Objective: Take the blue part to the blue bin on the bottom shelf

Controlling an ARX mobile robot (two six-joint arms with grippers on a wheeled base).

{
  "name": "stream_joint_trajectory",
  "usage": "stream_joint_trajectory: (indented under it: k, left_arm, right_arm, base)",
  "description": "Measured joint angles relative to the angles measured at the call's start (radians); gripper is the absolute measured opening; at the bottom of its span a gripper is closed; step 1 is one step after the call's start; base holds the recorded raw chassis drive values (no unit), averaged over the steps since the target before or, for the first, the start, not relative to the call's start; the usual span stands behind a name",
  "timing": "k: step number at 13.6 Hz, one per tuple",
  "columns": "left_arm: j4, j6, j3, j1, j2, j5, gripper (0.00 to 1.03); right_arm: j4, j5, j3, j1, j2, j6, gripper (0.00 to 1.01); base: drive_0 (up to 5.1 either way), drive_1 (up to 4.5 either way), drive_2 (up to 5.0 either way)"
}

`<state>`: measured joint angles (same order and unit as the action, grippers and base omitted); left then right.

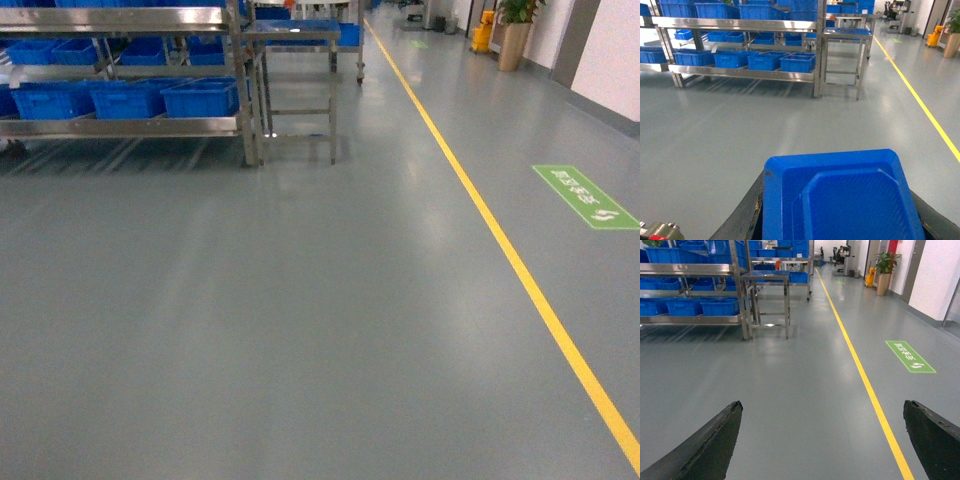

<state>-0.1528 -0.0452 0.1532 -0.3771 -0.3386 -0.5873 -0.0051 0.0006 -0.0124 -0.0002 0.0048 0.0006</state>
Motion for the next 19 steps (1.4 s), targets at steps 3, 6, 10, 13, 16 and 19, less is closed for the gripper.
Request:
stream_joint_trajectory:
  k: [3,6,10,13,16,19]
  left_arm:
    - [0.000,0.000,0.000,0.001,0.004,-0.001,0.44]
    - [0.001,0.000,0.000,0.001,0.002,-0.001,0.44]
    - [0.001,0.000,0.000,0.001,-0.001,0.000,0.44]
    - [-0.003,0.000,0.000,0.001,0.001,-0.003,0.44]
    - [0.002,0.000,0.000,0.001,0.000,-0.004,0.44]
    - [-0.001,0.000,0.000,0.001,0.000,-0.003,0.44]
  right_arm:
    - [-0.002,0.000,0.000,0.000,0.000,0.000,0.98]
    - [0.002,0.000,0.000,0.000,0.000,0.000,0.98]
    - [0.000,0.000,0.000,0.000,0.000,0.000,0.98]
    - [-0.001,0.000,0.000,0.000,0.000,0.000,0.98]
    - [0.003,0.000,0.000,0.000,0.000,0.000,0.98]
    - [-0.002,0.000,0.000,0.000,0.000,0.000,0.98]
  base:
    - [0.1,4.26,-4.0]
    - [0.0,4.09,-4.2]
    - [0.0,4.12,-4.1]
    - [-0.1,4.07,-4.2]
    - [0.0,4.09,-4.2]
    - [0.0,4.12,-4.1]
